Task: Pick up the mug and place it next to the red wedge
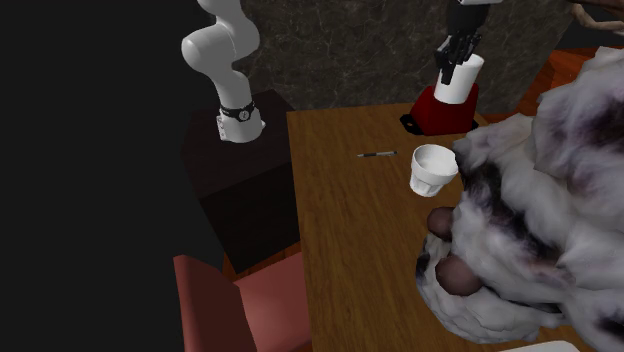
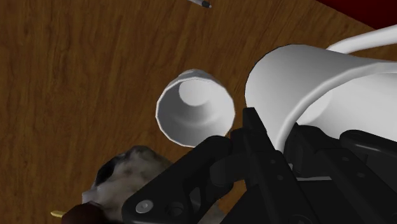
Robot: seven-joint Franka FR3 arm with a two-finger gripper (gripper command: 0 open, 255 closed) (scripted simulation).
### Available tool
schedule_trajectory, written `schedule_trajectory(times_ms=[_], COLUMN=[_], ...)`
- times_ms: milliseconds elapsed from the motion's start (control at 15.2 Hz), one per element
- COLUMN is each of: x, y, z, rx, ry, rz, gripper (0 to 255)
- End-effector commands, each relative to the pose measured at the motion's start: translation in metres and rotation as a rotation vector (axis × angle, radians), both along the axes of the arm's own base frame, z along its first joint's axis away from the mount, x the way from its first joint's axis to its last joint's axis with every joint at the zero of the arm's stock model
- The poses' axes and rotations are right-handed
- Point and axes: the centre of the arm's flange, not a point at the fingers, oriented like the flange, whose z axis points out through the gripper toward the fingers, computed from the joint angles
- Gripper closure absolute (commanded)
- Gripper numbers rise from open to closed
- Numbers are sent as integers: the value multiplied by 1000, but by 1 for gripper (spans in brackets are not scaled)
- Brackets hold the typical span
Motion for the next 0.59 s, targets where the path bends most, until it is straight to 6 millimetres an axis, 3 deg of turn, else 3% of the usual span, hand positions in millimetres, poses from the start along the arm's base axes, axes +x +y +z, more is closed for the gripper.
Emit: schedule_trajectory(times_ms=[0, 198, 528], x=[-11, -24, -24], y=[24, 57, 57], z=[-1, -1, -27], rx=[0, 0, 0], ry=[0, 0, 0], rz=[-2, -2, -2], gripper=[255, 255, 255])
